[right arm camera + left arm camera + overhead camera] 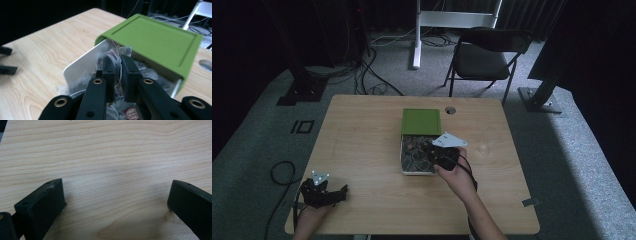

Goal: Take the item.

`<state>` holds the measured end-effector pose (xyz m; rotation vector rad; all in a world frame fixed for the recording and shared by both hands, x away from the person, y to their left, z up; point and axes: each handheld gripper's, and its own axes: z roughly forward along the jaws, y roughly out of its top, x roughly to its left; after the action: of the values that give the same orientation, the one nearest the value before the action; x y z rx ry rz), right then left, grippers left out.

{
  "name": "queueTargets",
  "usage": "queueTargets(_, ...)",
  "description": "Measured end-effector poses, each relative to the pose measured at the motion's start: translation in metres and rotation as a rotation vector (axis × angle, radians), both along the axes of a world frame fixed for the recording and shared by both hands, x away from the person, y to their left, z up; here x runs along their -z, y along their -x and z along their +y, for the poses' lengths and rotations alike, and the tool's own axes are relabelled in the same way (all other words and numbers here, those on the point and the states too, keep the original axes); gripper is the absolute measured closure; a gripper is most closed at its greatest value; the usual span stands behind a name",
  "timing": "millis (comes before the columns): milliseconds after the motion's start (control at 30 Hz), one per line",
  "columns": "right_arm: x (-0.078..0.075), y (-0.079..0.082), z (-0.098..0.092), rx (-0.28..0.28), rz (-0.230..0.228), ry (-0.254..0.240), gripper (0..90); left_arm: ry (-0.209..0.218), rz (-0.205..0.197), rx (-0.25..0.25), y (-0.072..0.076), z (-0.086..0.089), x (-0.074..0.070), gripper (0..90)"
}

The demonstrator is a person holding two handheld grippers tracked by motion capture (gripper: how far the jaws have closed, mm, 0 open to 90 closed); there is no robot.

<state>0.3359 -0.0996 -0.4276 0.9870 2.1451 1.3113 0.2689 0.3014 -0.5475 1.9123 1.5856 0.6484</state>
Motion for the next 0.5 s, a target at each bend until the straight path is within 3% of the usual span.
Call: queueTargets(500,-0.022,-0.008,-0.033,0.062,-0.039,-0.022,82.8,0.000,0.000,0.000,0.000,0.000,0.000,1.7)
